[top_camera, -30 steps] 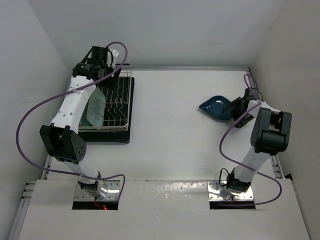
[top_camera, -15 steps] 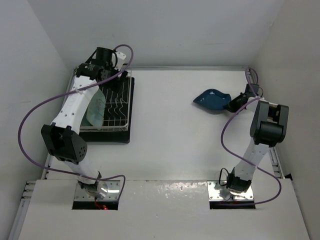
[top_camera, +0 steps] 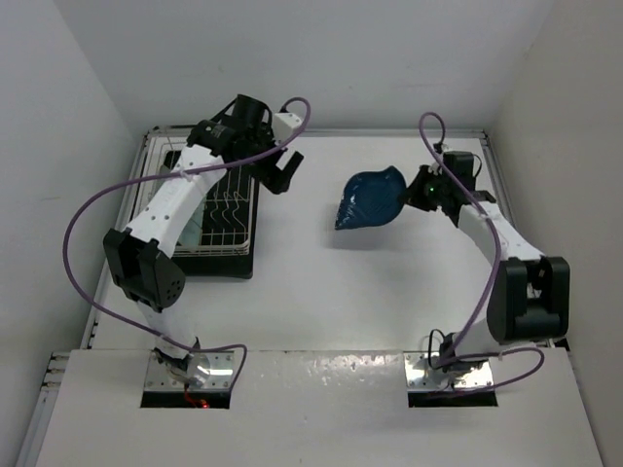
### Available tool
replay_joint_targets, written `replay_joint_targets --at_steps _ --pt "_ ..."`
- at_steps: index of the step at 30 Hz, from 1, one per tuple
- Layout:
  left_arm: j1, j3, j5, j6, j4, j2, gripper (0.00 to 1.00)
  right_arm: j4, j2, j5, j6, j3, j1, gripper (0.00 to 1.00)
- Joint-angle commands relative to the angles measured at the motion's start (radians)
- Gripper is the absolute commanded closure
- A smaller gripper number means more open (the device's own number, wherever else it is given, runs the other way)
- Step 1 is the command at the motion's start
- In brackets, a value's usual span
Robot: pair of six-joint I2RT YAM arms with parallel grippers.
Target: Load the plates into the dish rack
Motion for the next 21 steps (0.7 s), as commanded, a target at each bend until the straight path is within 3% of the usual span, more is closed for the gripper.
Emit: replay_joint_targets --at_steps 1,5,10,13,21 --pt "-0.038 0.076 0.188 0.001 0.003 0.01 0.02 0.111 -0.108 -0.153 -0.052 0.001 0.085 1.0" --pt "-0.093 0.122 0.319 -0.033 0.003 0.06 0.02 0.186 -0.209 -0.278 -0.028 -0.055 0.168 1.0" --pt "-0.125 0.134 0.342 -0.056 0.003 0.08 0.02 0.253 -0.255 -0.334 0.015 -0.045 0.28 1.0" --pt "-0.125 0.082 0.333 -0.067 0.003 0.071 0.19 0.338 -0.277 -0.337 0.089 -0.075 0.3 1.0" --pt "-0.096 -0.065 0.261 -0.078 0.003 -0.014 0.81 0.433 -0.26 -0.351 0.153 -0.101 0.316 1.0"
